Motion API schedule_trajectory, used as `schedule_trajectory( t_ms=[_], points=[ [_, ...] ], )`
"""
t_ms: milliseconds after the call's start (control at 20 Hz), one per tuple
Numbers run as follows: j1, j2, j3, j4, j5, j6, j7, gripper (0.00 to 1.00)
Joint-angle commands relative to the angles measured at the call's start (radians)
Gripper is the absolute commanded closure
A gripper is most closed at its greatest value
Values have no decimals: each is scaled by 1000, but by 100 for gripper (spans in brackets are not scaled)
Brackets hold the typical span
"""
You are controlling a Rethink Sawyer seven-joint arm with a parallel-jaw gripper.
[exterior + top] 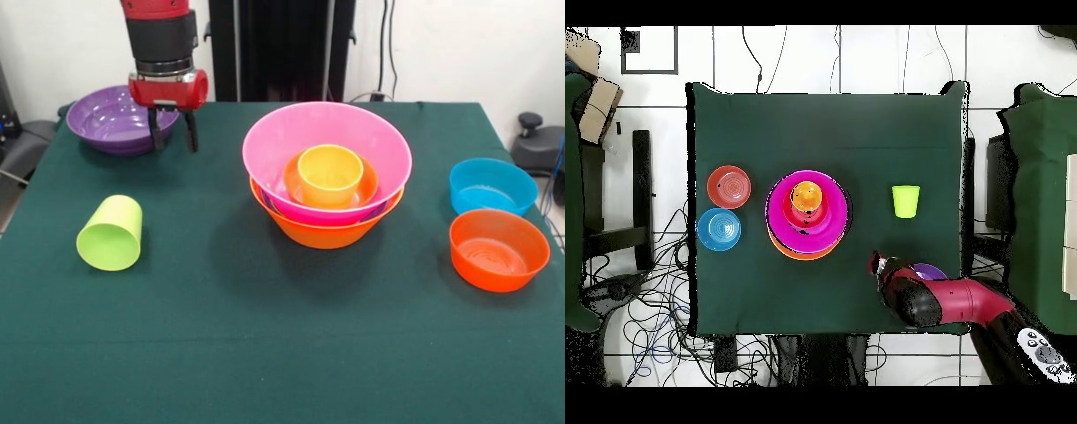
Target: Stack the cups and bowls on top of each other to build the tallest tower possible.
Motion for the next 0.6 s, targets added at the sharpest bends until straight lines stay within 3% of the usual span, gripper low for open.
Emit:
schedule_trajectory(
  t_ms=[50, 350, 600],
  points=[
    [42, 43, -10, -96, -61, 85, -69, 100],
    [5, 42, 22, -83, -40, 121, -105, 100],
    [-4, -23, 33, -31, -6, 152, -105, 100]
  ],
)
